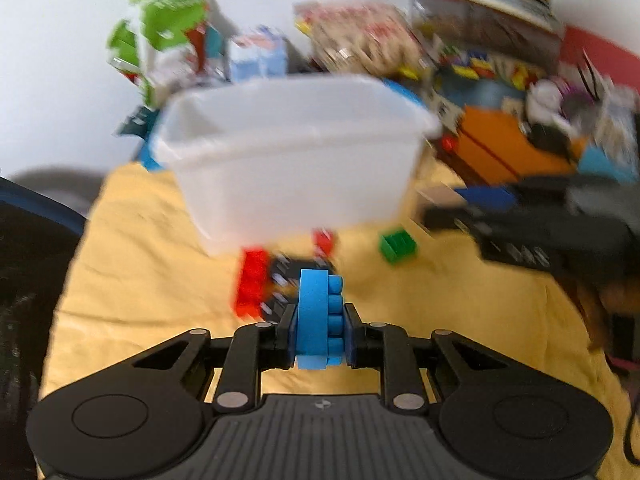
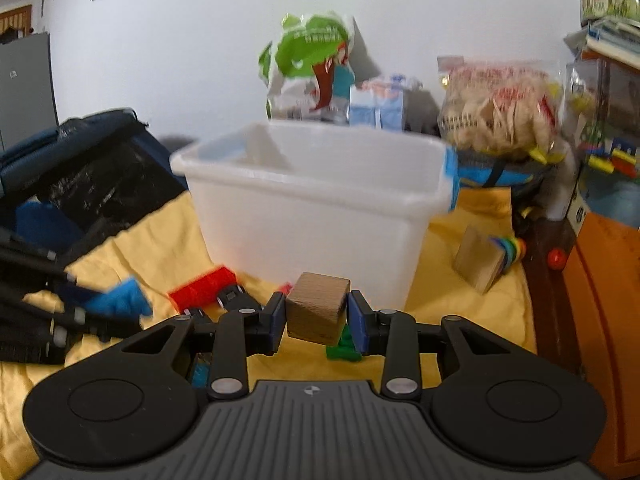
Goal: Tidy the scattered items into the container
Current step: 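Carry brick and cube over the white bin and open both grippers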
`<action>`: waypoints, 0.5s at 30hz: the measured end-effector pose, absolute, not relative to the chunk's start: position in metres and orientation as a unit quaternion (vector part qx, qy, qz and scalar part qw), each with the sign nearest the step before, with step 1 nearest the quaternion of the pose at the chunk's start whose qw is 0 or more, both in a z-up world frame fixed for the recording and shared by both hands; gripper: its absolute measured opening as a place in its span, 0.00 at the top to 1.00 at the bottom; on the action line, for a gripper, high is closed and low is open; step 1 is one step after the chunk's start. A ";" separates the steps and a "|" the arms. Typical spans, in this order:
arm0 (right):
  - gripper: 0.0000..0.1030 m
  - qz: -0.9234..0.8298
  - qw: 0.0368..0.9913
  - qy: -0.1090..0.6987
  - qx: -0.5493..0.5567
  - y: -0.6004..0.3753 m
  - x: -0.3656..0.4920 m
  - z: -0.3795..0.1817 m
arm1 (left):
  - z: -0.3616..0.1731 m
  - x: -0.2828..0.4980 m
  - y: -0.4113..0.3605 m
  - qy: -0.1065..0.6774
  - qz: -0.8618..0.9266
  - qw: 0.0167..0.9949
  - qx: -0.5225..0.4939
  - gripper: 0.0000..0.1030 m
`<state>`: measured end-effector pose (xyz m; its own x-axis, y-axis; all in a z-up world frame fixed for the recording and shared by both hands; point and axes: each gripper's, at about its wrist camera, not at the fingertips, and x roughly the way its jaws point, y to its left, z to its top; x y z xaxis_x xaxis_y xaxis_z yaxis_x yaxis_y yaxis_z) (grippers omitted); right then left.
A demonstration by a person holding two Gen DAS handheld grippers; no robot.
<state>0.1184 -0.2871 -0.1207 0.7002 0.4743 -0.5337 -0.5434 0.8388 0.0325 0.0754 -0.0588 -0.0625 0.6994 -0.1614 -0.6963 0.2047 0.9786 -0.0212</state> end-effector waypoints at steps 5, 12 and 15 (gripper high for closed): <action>0.64 0.277 0.927 0.249 -0.055 -0.285 0.123 -0.091 | -0.027 0.097 -0.041 0.354 -0.078 0.931 0.028 0.76; 0.64 0.269 0.937 0.221 -0.033 -0.279 0.150 -0.051 | 0.006 0.134 -0.032 0.340 -0.067 0.937 0.031 0.76; 0.64 0.267 0.938 0.218 -0.030 -0.277 0.162 -0.040 | 0.016 0.153 -0.030 0.339 -0.066 0.938 0.029 0.76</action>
